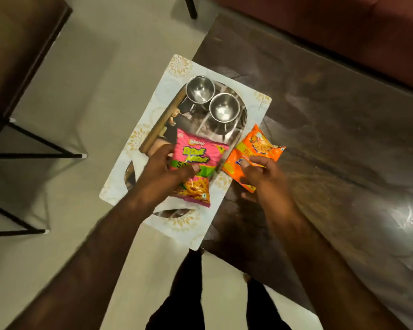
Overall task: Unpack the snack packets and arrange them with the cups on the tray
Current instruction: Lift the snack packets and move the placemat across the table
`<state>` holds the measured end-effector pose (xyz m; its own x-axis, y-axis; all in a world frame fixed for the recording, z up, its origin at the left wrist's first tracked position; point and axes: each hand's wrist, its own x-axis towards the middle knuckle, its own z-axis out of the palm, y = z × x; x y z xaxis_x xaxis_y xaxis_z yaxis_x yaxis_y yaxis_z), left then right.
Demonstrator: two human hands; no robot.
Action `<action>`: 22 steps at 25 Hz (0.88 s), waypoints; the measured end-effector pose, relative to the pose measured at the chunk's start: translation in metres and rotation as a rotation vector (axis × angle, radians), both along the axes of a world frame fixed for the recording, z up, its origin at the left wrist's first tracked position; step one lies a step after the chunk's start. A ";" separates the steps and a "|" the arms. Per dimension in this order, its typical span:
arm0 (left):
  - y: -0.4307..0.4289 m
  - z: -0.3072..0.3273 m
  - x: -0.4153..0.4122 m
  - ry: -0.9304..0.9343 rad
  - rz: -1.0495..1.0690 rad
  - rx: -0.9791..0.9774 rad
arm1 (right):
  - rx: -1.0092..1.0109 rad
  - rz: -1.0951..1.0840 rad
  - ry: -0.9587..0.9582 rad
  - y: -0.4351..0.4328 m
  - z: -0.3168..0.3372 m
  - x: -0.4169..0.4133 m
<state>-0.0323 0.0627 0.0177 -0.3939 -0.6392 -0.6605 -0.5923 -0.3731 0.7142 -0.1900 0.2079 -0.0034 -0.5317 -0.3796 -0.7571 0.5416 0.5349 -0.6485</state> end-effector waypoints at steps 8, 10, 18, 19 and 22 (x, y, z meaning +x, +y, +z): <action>-0.080 -0.041 0.003 -0.201 -0.432 -0.347 | 0.500 -0.221 0.390 0.039 -0.219 -0.036; -0.086 -0.048 0.006 -0.295 -0.496 -0.422 | 0.474 -0.228 0.325 0.012 -0.172 -0.031; -0.096 -0.049 0.012 -0.231 -0.479 -0.360 | 0.131 -0.553 -0.054 -0.013 -0.038 -0.004; -0.097 -0.051 0.013 -0.218 -0.463 -0.359 | 0.081 -0.598 -0.086 -0.011 -0.029 0.003; -0.101 -0.052 0.013 -0.232 -0.438 -0.344 | 0.006 -0.599 -0.152 -0.014 -0.015 0.025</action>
